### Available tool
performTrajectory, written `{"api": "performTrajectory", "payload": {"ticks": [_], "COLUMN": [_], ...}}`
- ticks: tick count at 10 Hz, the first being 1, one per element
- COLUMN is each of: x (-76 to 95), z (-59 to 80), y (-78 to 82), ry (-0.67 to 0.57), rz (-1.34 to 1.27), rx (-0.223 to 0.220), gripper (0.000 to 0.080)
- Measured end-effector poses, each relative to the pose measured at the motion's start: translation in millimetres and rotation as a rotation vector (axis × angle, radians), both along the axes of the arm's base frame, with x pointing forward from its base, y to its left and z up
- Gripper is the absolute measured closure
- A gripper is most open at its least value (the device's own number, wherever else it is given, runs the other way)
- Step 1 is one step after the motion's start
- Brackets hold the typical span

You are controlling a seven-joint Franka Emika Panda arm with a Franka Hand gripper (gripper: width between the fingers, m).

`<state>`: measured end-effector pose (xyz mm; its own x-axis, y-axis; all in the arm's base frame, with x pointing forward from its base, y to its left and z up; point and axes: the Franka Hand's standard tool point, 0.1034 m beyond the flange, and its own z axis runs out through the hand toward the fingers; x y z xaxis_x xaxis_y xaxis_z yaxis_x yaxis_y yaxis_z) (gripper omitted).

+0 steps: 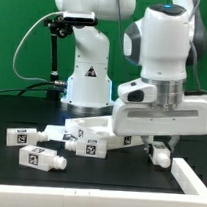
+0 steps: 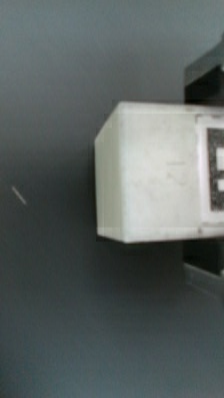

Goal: Assemble one leg

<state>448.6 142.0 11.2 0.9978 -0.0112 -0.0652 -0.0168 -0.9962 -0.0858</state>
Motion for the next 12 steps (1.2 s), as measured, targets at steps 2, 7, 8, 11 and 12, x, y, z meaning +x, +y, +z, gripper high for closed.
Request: {"api": "performTrajectory", "payload": {"ticks": [2,7,8,11,12], "x": [-12.6,-9.2,-5.4,-5.2,-6.0], "z": [-1.6,1.0,14.1,58.1,54.2], "y": [26.2,22.7,6.7,-48.9,-44.3], "ry": [-0.01,-0.024,-0.014,-0.011,-0.004], "rz": [0.024,0.052,0.103,0.089,0.094], "rx": [0.0,0.002,0.002,0.014,0.015], "gripper": [0.0517,0.0517,0.0406,0.0157,0.0157]}}
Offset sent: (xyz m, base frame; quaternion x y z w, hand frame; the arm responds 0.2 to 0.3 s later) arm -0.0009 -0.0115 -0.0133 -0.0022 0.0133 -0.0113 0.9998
